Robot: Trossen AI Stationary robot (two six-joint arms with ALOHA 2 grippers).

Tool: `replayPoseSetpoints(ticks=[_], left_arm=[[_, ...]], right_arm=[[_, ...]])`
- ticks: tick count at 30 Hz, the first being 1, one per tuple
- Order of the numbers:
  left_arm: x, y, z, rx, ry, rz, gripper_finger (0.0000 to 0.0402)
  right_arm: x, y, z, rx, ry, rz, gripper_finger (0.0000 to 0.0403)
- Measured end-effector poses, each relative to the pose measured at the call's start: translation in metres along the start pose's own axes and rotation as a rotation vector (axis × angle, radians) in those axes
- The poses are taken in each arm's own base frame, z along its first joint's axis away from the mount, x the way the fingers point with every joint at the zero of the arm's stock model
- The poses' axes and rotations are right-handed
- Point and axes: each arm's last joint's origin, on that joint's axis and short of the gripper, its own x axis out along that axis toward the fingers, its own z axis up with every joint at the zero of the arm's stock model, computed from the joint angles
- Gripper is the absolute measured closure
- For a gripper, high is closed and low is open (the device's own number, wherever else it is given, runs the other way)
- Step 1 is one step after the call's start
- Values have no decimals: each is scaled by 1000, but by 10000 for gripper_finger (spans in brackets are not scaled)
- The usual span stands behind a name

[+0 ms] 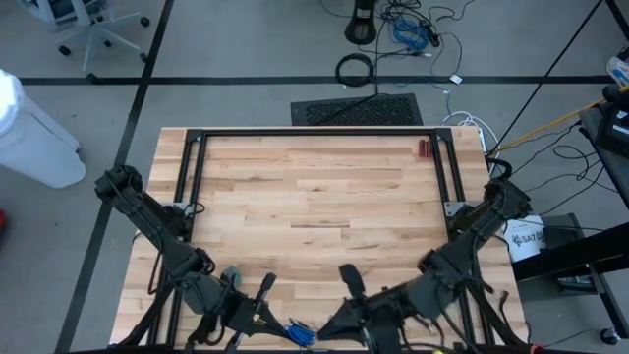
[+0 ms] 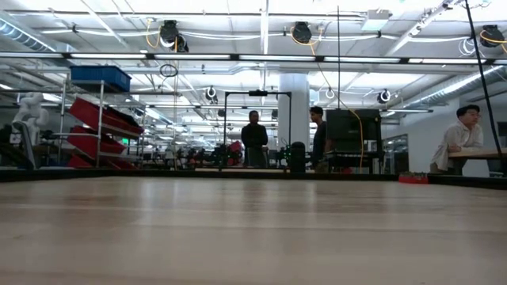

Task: Coil cords
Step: Coil the blue wire onto the black spool

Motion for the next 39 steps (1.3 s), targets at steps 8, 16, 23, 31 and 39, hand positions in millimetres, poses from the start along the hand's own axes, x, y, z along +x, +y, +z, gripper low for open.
replayPoseSetpoints(ticks=[8, 16, 23, 31, 39], left_arm=[[2, 4, 1, -6, -21, -17, 401], [2, 3, 4, 13, -61, -35, 401], [4, 3, 3, 15, -60, -36, 401], [4, 3, 4, 39, -68, -52, 401], [4, 6, 4, 47, -78, -43, 401]], right_arm=[[14, -25, -22, 91, -13, 145, 403], [31, -42, -49, 140, 11, 209, 403], [33, -51, -51, 146, -42, 236, 403], [34, -61, -58, 218, -40, 288, 403], [43, -64, -71, 290, -26, 319, 403]])
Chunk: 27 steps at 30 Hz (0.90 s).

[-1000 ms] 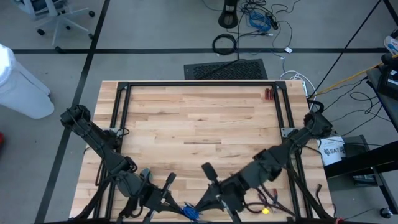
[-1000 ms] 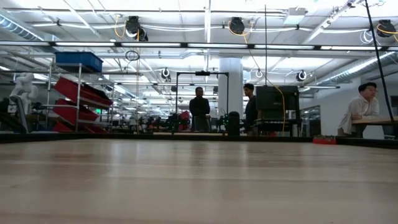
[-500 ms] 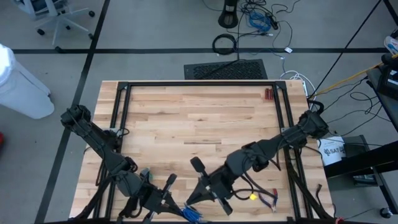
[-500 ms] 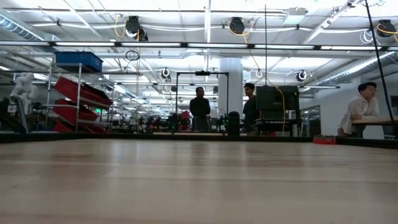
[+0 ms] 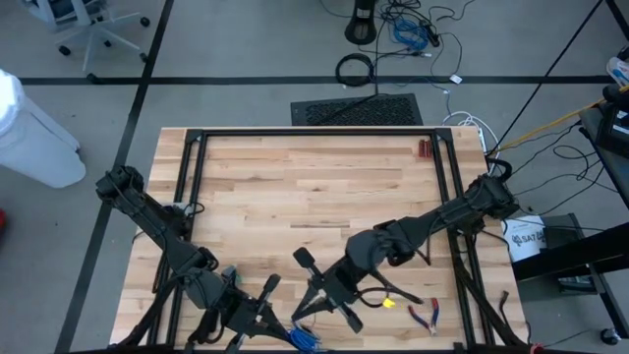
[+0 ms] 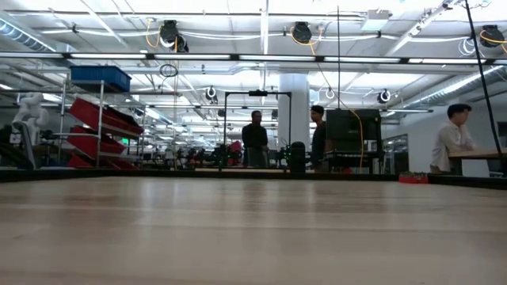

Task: Coil cords
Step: Coil the blue wire onto the black spool

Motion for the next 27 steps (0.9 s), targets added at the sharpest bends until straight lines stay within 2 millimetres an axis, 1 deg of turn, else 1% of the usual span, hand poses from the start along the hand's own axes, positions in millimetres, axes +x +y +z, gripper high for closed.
replayPoseSetpoints(ticks=[3, 9, 13, 16, 18, 22, 27], left_arm=[[0, 1, 2, 7, -21, -23, 401], [0, 0, 2, 21, -29, -37, 401], [0, 0, 3, 36, -34, -38, 401], [0, 0, 4, 45, -60, -75, 401], [0, -1, 5, 62, -67, -86, 401], [0, -1, 7, 82, -87, -86, 401], [0, -1, 7, 88, -93, -110, 402]], right_arm=[[3, -5, -7, 13, 16, -6, 403], [5, -11, -8, 35, -42, 43, 403], [5, -15, -11, 55, -25, 35, 403], [5, -19, -14, 87, -9, 32, 403], [5, -21, -16, 112, -6, 56, 402], [3, -24, -17, 139, -7, 80, 386], [3, -25, -16, 165, -15, 107, 350]])
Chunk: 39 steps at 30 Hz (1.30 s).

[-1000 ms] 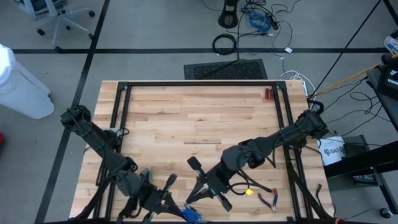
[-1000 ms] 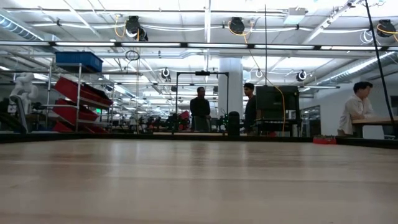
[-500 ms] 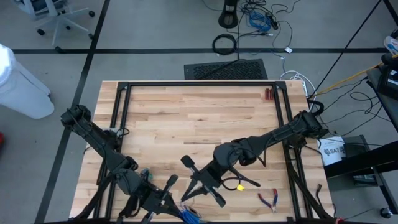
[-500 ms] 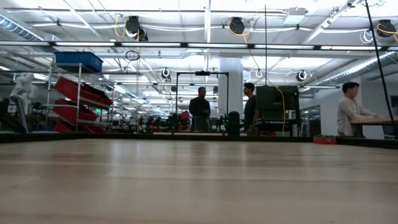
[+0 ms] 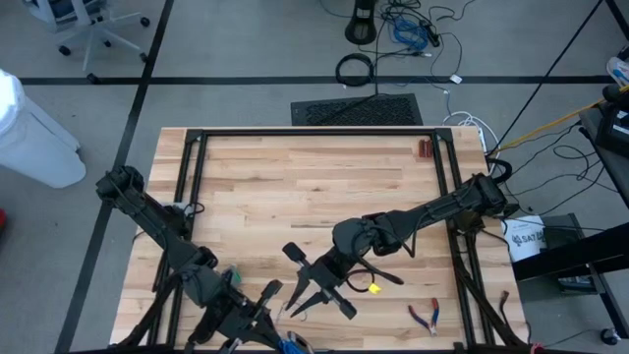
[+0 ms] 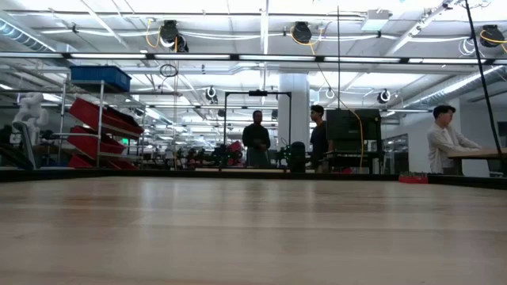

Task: Coil cords
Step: Coil the blue wire onto the black spool

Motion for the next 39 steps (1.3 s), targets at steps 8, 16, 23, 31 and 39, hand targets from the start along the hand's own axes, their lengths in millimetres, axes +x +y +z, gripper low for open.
replayPoseSetpoints(ticks=[8, 16, 23, 31, 39], left_arm=[[0, 0, 2, 0, -31, -20, 401], [-1, 0, 9, 23, -102, -24, 401], [-1, 3, 10, -11, -87, 94, 401], [-1, 2, 13, -15, -109, 120, 401], [-2, 4, 13, -14, -95, 173, 401]], right_arm=[[-3, -7, 0, 20, 2, -17, 297], [-21, -2, -6, 118, 218, -72, 289], [-20, 45, -9, 199, 385, -347, 289], [11, 133, -46, 102, 232, -698, 289], [19, 204, -33, -195, -4, -899, 303]])
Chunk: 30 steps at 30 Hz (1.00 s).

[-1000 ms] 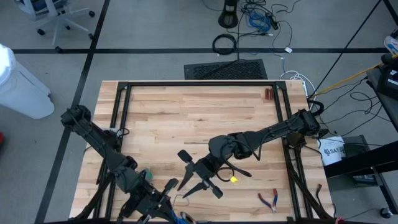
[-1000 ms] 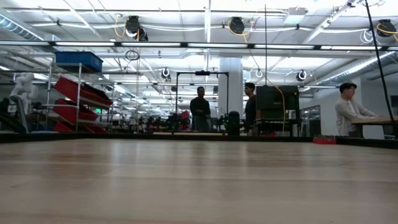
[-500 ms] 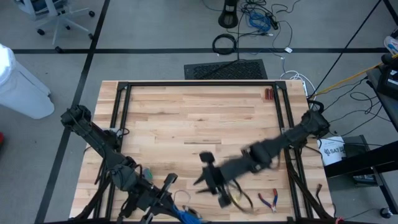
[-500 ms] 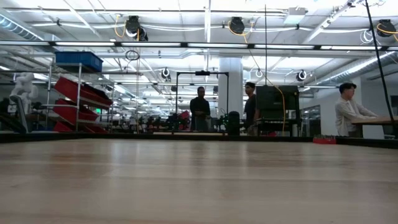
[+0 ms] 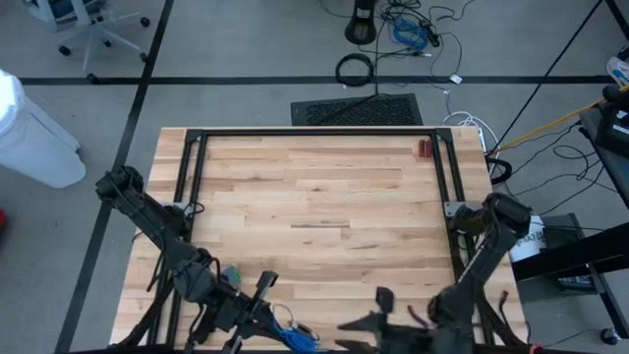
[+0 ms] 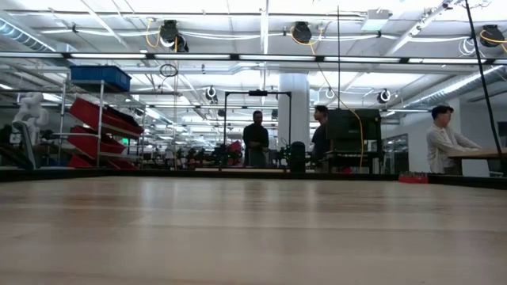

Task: Coil cords
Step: Coil the blue wire onto the black spool

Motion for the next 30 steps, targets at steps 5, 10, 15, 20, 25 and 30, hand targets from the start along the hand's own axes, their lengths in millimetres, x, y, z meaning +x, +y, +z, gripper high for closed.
replayPoseSetpoints(ticks=[5, 10, 15, 20, 25, 30], left_arm=[[0, 1, -1, 1, 9, 22, 401], [0, 3, -1, 1, 8, 29, 401], [1, 5, -2, 2, 15, 39, 401], [1, 5, -2, 3, 22, 40, 401], [1, 5, -2, 3, 22, 42, 401], [1, 5, -2, 2, 22, 41, 401]], right_arm=[[-8, 3, 11, -65, -81, -18, 352], [5, -3, 8, -88, -97, 11, 398], [14, -6, 6, -75, -123, 56, 397], [9, -3, 7, -77, -127, 75, 401], [9, -3, 7, -78, -128, 76, 402], [18, -8, 4, -78, -118, 57, 402]])
